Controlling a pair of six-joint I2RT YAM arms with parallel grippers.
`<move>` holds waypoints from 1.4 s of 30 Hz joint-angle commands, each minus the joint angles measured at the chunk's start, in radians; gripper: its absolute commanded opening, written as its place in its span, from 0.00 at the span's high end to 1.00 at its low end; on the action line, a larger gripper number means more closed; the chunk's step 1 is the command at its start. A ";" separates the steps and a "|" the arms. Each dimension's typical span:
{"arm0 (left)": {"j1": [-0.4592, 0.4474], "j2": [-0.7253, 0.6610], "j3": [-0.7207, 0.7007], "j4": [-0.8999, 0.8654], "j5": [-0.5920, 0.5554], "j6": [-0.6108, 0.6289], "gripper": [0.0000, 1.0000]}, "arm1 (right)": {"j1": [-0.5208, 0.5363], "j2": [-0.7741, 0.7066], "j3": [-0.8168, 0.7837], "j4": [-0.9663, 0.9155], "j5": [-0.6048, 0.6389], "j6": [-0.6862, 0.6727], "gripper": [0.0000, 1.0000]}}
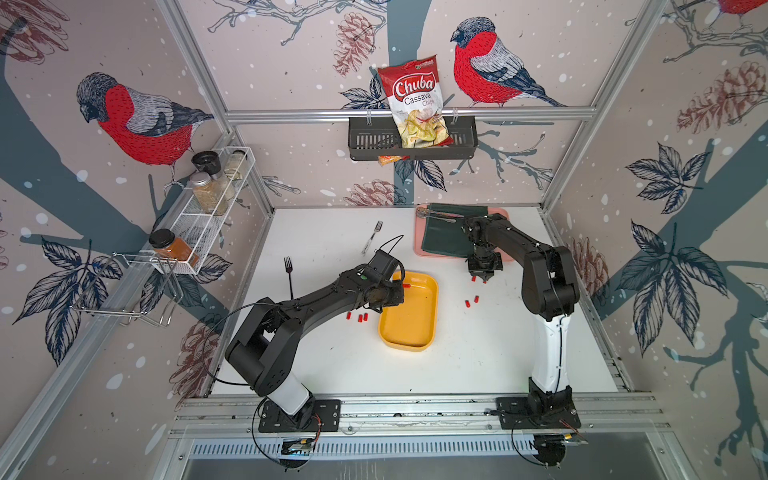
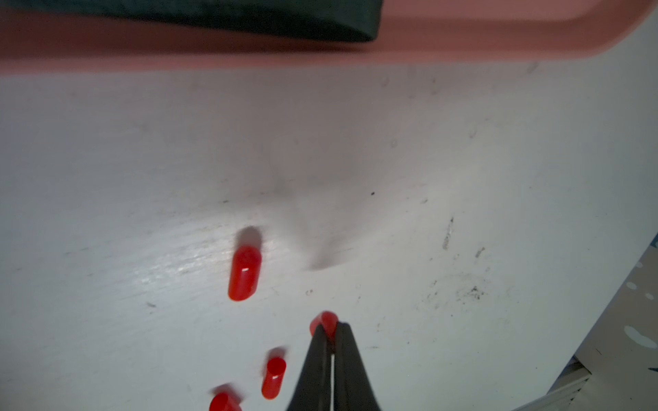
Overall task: Take the screw protection sleeves out of the storage box
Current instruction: Place the screw protection sleeve at the center of the board.
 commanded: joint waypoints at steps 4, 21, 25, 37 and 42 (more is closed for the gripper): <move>0.005 -0.004 0.003 -0.022 0.007 0.020 0.87 | 0.000 0.025 0.006 0.015 0.021 -0.011 1.00; 0.009 -0.017 0.016 -0.033 0.006 0.019 0.86 | -0.002 0.039 -0.001 0.061 0.027 -0.011 0.84; 0.009 -0.020 0.016 -0.032 0.006 0.019 0.87 | -0.004 0.024 -0.006 0.060 0.032 -0.005 0.78; 0.009 -0.029 0.023 -0.035 0.007 0.019 0.84 | -0.006 -0.048 -0.018 0.045 0.061 0.017 0.75; 0.006 -0.019 0.075 -0.076 -0.043 0.049 0.77 | -0.004 -0.104 -0.024 0.044 0.041 0.044 0.75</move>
